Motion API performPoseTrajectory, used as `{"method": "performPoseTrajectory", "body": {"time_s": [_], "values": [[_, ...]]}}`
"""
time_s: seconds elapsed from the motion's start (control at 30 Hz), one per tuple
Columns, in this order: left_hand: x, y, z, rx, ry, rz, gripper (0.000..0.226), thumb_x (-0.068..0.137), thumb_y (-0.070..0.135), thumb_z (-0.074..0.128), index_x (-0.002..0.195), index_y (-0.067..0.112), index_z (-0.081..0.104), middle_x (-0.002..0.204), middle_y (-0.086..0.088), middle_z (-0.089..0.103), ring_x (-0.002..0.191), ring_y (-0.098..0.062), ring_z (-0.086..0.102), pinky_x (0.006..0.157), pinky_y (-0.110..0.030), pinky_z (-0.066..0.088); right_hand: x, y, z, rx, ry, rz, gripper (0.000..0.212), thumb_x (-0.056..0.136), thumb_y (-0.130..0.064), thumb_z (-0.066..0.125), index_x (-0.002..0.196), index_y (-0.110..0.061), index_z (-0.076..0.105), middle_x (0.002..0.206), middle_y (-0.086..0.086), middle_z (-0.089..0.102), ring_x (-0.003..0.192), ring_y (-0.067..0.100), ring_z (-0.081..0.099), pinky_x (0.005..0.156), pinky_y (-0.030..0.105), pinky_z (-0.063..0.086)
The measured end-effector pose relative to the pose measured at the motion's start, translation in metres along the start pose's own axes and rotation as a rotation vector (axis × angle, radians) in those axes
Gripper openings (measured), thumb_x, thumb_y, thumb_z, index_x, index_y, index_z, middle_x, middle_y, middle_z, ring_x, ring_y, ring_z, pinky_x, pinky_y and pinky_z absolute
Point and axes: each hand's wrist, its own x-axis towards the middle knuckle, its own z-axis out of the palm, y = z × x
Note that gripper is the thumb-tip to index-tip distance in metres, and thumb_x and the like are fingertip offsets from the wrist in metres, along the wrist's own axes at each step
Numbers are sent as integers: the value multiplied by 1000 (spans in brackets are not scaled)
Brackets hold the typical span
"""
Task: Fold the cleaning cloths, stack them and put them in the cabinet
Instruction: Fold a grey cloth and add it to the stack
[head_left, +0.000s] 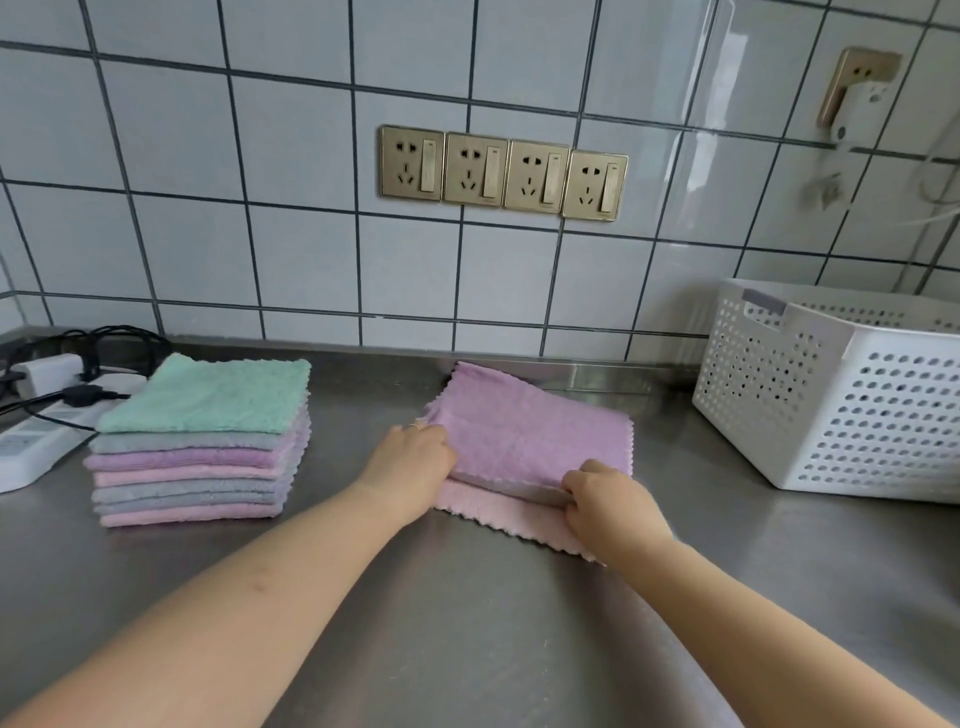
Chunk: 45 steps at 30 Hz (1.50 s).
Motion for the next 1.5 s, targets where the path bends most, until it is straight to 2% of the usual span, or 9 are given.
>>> {"method": "performPoseTrajectory", "body": {"time_s": [0.1,0.23,0.37,0.5,0.87,1.07,1.3,1.4,1.5], "values": [[1,-12,7,-33,16,-115,30,83,3,52,107,15,65,114,-2,57,105,-26,49,72,-30,38,2,8,-4,-22,67,-17,19,89,-18,43,97,-16,60,101,2,59,98,25,56,61,29,40],[13,-27,0,-480,151,-325,22,91,7,49,100,13,67,112,-5,62,102,-24,55,77,-28,40,17,19,-23,-51,137,87,20,97,-25,35,99,-16,52,90,6,65,80,31,60,56,30,38],[34,-27,-15,-766,280,-503,20,90,7,48,95,15,65,100,-7,66,87,-23,57,68,-26,39,43,15,-41,351,68,302,20,92,-13,31,104,-16,47,87,10,67,76,29,63,62,33,48],[45,-30,-40,-741,366,-525,20,93,10,45,96,18,63,96,-7,67,84,-26,60,71,-33,49,59,11,-66,718,201,337,23,95,-13,35,110,-8,51,106,13,62,86,27,57,67,32,40],[-18,-40,-118,-551,470,-313,23,90,6,42,99,17,61,102,2,64,90,-21,57,68,-29,42,-10,5,-125,533,438,22,8,91,-14,52,97,-10,55,101,-1,50,88,14,47,71,26,33],[-120,-19,-137,-426,301,-180,26,90,11,44,103,24,62,104,9,65,92,-16,58,71,-30,46,-103,-4,-113,446,301,9,12,85,-13,55,97,-17,54,98,-4,60,83,18,54,70,32,44],[-198,9,-126,-443,-125,-16,21,92,26,51,110,25,64,111,9,66,99,-9,59,76,-20,41,-180,-17,-97,368,151,10,9,92,-28,52,98,-22,52,73,-1,59,67,25,55,60,34,44],[-211,18,-127,-493,-281,2,26,91,31,55,115,26,62,111,9,64,97,-5,56,77,-17,39,-192,-16,-94,350,58,11,16,91,-30,50,78,-21,49,67,-3,56,65,23,52,58,33,40],[-217,22,-133,-513,-453,-1,36,87,40,58,120,25,58,90,14,57,88,-8,53,72,-18,40,-194,-13,-95,352,-146,28,32,88,-29,51,62,-18,35,59,-5,43,57,15,38,54,29,29]]}}
